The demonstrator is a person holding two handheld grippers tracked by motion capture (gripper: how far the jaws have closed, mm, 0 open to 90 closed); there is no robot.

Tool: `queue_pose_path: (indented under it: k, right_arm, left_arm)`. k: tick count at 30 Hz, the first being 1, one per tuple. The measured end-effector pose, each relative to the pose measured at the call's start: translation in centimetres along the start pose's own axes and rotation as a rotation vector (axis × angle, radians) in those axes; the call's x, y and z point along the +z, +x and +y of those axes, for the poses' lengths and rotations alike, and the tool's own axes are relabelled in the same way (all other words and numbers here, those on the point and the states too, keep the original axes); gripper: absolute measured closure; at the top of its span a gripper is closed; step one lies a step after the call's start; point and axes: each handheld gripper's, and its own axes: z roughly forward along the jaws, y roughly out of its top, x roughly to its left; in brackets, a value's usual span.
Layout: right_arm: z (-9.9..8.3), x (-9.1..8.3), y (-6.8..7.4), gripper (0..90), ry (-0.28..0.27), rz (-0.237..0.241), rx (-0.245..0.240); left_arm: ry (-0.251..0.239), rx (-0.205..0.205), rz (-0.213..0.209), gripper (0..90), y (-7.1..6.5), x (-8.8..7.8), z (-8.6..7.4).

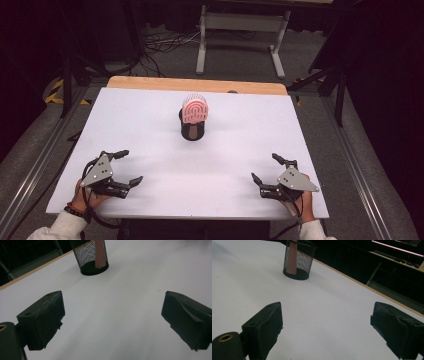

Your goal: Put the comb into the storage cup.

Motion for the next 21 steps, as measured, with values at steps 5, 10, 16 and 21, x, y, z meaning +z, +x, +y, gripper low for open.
queue_pose_path:
  k: [5,10,16,21]
  right_arm:
    - [0.04,-0.02,0.02,11.0,-0.007,-0.006,0.001]
    - [0.04,-0.21,0.02,12.2,-0.027,-0.019,0.014]
    - [0.02,-0.02,0.14,12.3,-0.011,-0.021,0.005]
    - [-0.12,0.22,0.32,12.2,0.003,-0.016,0.001]
  left_arm:
    - [0.002,-0.002,0.000,5.9,0.05,0.13,-0.02]
    - [0.006,-0.004,0.001,5.9,0.02,0.12,-0.02]
    - [0.006,-0.006,0.002,6.0,0.09,0.14,-0.04]
    - [0.009,-0.009,0.005,6.0,0.11,0.16,-0.06]
